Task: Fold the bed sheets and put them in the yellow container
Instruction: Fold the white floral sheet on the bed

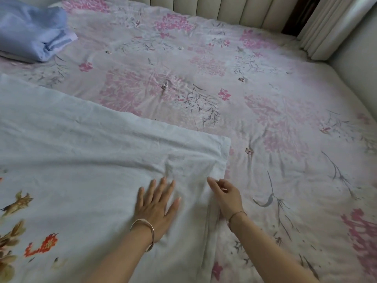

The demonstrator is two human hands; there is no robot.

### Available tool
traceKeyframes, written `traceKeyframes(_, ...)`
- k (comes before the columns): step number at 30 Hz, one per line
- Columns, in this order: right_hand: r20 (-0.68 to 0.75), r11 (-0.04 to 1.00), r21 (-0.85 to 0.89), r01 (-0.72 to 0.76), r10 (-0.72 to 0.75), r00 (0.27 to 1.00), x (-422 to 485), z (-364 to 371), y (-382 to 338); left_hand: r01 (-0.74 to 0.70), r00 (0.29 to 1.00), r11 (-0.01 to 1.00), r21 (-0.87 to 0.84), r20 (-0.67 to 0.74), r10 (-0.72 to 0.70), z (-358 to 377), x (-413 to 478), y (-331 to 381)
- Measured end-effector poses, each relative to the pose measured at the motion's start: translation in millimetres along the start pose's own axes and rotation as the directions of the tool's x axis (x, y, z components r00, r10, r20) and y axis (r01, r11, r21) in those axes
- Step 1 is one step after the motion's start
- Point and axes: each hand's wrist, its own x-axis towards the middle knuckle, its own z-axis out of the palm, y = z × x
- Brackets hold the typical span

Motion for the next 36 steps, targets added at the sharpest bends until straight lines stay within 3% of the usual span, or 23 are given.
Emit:
traceKeyframes(4,0.221,0.995,-0.097,0.021,0.001,0.975,-10,-1,-10,-0.006,1.000,0.996,-0.088,0.011,0.007,4,-32,8)
traceKeyframes(8,0.037,0.988,-0.149,0.047,-0.042,0.998,-10,-4,-3,-0.039,0.999,0.998,0.040,-0.024,0.040,11,-55,-5)
traceKeyframes(11,-0.037,0.976,-0.198,-0.088,0.083,0.996,-19,-5,7,-0.039,0.999,0.988,0.150,-0.002,0.040,20,-68,-18)
traceKeyframes(14,0.128,0.969,-0.101,-0.226,0.238,0.963,-61,-4,18,-0.029,0.999,0.991,0.128,0.046,0.023,20,-72,-22)
traceKeyframes(17,0.379,0.907,-0.104,-0.408,0.416,0.827,-123,6,49,-0.066,0.998,0.998,0.007,-0.019,0.066,23,-84,-10)
traceKeyframes(19,0.337,0.921,-0.054,-0.387,0.381,0.861,-141,9,67,-0.059,0.998,0.998,-0.013,-0.004,0.058,24,-95,-7)
traceKeyframes(22,0.189,0.943,0.065,-0.327,0.310,0.932,-153,-3,72,-0.071,0.997,0.993,0.094,0.002,0.071,21,-121,-14)
traceKeyframes(27,0.324,0.896,0.059,-0.440,0.399,0.858,-202,4,83,-0.033,0.999,0.993,0.110,-0.029,0.036,20,-164,-23)
traceKeyframes(32,0.169,0.957,0.144,-0.250,0.225,0.959,-217,-7,71,-0.009,1.000,0.996,0.084,0.021,0.007,23,-190,-24)
traceKeyframes(34,0.175,0.933,0.166,-0.319,0.291,0.941,-223,-6,72,0.009,0.998,0.998,0.060,0.057,-0.013,22,-194,-24)
traceKeyframes(36,0.272,0.909,0.054,-0.413,0.385,0.882,-240,-2,80,0.032,0.992,0.999,0.024,0.118,-0.035,23,-201,-21)
